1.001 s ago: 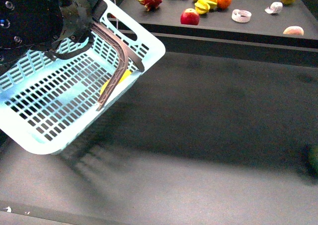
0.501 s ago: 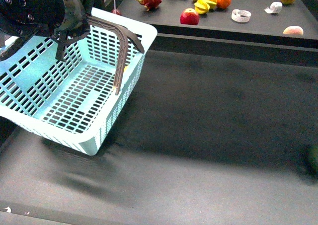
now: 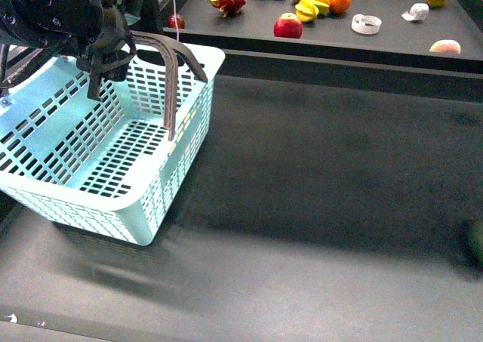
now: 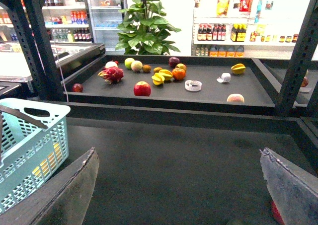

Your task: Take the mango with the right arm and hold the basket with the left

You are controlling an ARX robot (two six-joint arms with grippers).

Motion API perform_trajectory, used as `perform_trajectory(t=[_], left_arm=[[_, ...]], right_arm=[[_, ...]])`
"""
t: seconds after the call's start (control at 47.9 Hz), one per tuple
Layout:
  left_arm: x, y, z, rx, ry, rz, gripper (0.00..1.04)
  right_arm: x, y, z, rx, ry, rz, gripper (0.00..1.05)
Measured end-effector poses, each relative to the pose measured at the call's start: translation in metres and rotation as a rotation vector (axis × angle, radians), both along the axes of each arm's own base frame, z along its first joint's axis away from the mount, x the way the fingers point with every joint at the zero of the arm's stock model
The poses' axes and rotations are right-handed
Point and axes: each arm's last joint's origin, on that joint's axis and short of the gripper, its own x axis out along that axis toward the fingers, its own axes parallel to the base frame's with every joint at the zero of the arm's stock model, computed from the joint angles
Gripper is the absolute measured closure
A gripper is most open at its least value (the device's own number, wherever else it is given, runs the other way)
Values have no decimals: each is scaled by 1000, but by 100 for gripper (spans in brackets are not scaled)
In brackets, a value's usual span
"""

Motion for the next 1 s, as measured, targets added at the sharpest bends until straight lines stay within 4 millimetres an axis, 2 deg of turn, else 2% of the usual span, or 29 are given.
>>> perform_trajectory(t=[0.167,0.334,0.584,0.73,0.897,1.001], left_arm=[[-12,2,1,8,11,-4,30],[-31,11,18,45,-9,-11,5],[-77,38,37,133,-45,-3,6],[-107,48,41,212,-39,-1,6],[-152,68,42,348,-47,15,6],[-170,76,45,387,-75,21,6]], right_arm=[[0,0,0,0,0,0,8],[0,0,0,0,0,0,8],[0,0,0,0,0,0,8],[0,0,0,0,0,0,8],[0,0,0,0,0,0,8],[0,0,0,0,0,0,8]])
